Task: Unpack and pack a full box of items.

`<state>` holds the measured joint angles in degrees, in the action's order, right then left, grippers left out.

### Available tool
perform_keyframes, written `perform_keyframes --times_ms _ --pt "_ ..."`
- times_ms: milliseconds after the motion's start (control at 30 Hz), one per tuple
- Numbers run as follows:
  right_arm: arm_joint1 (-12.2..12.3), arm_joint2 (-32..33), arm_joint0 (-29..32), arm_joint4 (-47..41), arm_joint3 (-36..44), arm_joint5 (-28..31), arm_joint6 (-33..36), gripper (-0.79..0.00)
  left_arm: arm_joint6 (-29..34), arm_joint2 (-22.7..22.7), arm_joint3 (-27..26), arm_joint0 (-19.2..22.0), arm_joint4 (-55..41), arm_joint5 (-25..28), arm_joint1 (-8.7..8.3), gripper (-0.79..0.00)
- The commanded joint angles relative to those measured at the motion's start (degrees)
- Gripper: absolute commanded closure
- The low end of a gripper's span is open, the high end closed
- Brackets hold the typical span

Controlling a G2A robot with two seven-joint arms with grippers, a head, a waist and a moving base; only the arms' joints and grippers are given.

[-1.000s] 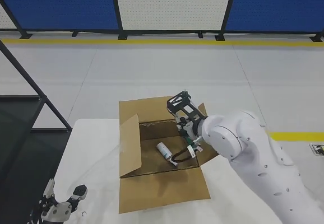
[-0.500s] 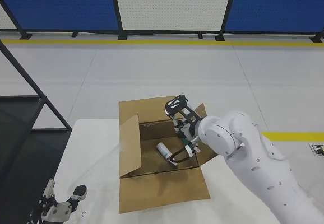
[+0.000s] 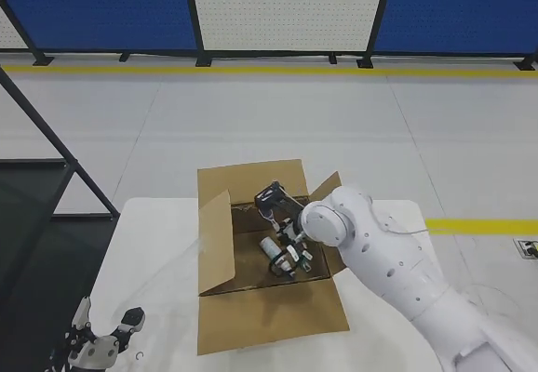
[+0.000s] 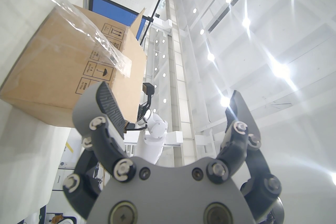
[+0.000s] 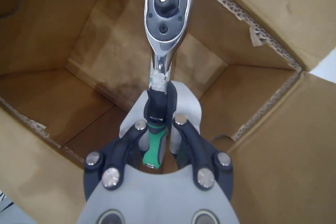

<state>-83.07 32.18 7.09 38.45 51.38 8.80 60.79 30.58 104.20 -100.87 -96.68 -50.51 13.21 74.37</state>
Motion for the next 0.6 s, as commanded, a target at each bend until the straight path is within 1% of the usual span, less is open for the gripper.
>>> perform_keyframes --times_ms 0,67,400,467,567 --pt "-1.35 -1.81 -0.51 0.49 -2.50 0.00 -0.38 0.000 0.00 0.00 0.00 0.00 0.00 0.00 0.00 -0.785" --pt "-2.50 -2.95 -1.26 0.70 -4.51 -0.08 -0.24 0.000 0.00 0.00 0.00 0.00 0.00 0.00 0.00 -0.785" --pt "-2.50 -2.95 -1.26 0.70 -4.51 -0.08 -0.24 0.000 0.00 0.00 0.00 0.00 0.00 0.00 0.00 -0.785" --pt "-2.53 -3.18 -0.17 1.82 -3.59 -0.54 -1.60 0.000 0.00 0.00 0.00 0.00 0.00 0.00 0.00 -0.785" --pt "-3.22 -4.66 0.26 5.31 -3.39 -4.72 -0.49 0.000 0.00 0.00 0.00 0.00 0.00 0.00 0.00 -0.785"
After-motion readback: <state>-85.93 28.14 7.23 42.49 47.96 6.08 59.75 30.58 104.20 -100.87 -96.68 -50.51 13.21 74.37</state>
